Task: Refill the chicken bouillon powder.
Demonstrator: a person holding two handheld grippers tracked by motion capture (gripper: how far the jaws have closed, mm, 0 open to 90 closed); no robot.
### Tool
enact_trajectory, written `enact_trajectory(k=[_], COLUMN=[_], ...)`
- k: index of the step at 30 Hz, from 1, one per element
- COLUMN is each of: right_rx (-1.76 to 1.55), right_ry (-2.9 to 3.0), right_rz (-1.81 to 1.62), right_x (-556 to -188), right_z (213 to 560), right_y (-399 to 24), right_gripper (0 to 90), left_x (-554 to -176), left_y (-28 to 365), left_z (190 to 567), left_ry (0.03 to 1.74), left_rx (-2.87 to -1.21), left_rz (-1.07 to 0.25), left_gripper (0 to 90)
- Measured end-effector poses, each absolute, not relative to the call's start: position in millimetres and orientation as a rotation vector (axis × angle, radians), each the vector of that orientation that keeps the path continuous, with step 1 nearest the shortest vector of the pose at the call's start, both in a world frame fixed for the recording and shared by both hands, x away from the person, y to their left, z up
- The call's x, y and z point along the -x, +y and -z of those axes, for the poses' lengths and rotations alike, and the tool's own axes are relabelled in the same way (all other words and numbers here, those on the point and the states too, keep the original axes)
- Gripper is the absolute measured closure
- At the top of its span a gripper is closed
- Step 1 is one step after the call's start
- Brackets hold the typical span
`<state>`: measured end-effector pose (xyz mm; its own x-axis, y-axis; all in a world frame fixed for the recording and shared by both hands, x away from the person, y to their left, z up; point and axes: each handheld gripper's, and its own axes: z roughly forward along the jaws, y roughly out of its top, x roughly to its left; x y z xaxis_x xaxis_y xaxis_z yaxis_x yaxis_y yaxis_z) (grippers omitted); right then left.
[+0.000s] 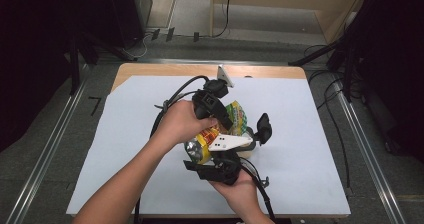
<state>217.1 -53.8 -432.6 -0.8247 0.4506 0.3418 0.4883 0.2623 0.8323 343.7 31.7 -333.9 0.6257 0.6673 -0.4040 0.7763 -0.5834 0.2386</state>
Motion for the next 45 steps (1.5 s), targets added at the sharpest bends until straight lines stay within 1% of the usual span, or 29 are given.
enact_trajectory(k=[36,45], right_rx=[0.908,0.906], right_ry=[-2.519,-2.517], right_rz=[1.653,1.661], right_x=[-214.2,-213.4], right_z=[430.9,429.7], right_y=[-50.2,-50.7], right_gripper=[60.5,61.4], left_x=[-341.3,-339.9], left_y=[32.5,30.4], left_z=[331.1,328.3], left_ry=[1.158,1.151], left_rx=[-2.463,-2.479], left_rz=[0.344,0.335], left_gripper=[81.4,81.4])
